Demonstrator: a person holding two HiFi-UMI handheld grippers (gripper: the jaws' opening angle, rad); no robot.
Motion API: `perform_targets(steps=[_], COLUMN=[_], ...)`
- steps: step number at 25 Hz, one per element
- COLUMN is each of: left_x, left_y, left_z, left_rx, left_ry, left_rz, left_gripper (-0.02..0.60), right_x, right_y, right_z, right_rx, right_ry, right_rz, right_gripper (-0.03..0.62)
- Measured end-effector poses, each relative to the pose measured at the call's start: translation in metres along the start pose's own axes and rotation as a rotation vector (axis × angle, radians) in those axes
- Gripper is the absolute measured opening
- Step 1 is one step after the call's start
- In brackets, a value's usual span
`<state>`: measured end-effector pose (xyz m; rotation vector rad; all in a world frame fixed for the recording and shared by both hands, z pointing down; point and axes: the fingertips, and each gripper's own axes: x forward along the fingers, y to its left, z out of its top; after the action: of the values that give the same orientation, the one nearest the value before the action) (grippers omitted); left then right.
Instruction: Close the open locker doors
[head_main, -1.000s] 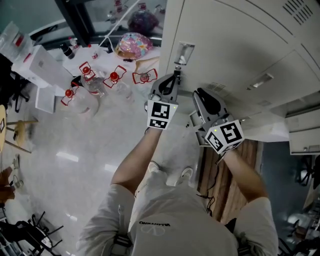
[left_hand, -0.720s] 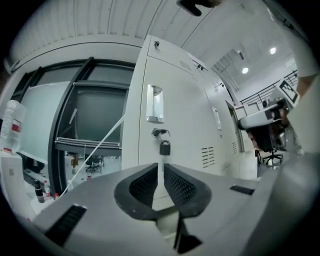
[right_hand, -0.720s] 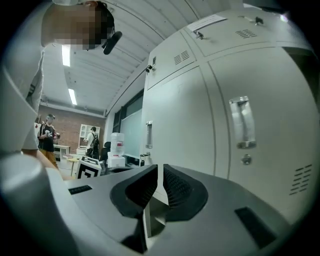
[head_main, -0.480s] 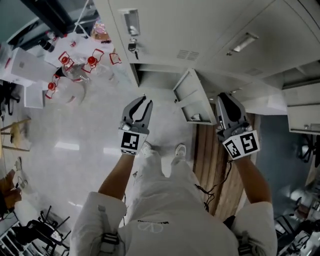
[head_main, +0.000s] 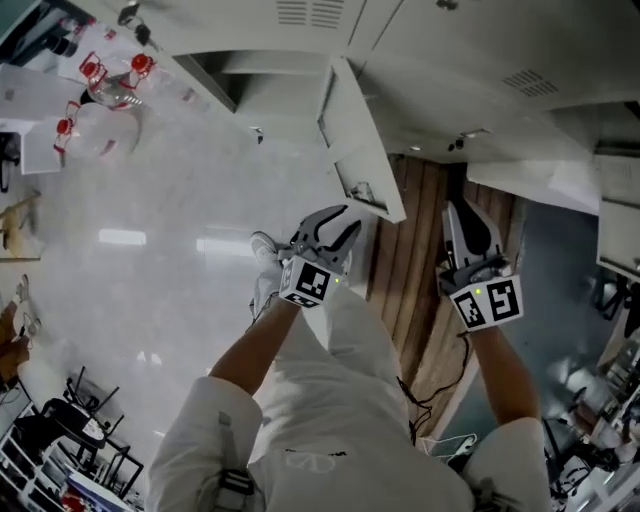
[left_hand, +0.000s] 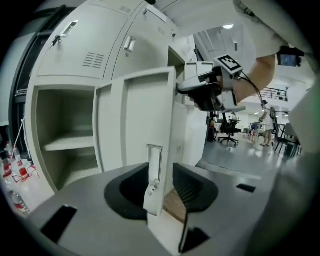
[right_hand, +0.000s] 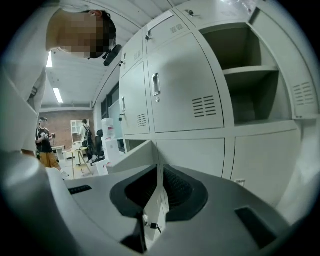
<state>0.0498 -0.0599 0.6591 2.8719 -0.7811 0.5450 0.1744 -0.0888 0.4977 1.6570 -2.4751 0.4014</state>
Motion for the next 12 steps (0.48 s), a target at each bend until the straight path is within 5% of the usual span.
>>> perform_targets(steps=[12], left_x=[0.06], left_y=[-0.014], left_z=[-0.04], left_rx=[0.082], left_ry=[-0.024], left_rz=[0.035], left_gripper=[0.13], right_x=[0.011], right_y=[-0.023], right_z=[-0.104], right_rx=[0.06], right_ry=[0.049], right_rz=[0.047], right_gripper=[0.051])
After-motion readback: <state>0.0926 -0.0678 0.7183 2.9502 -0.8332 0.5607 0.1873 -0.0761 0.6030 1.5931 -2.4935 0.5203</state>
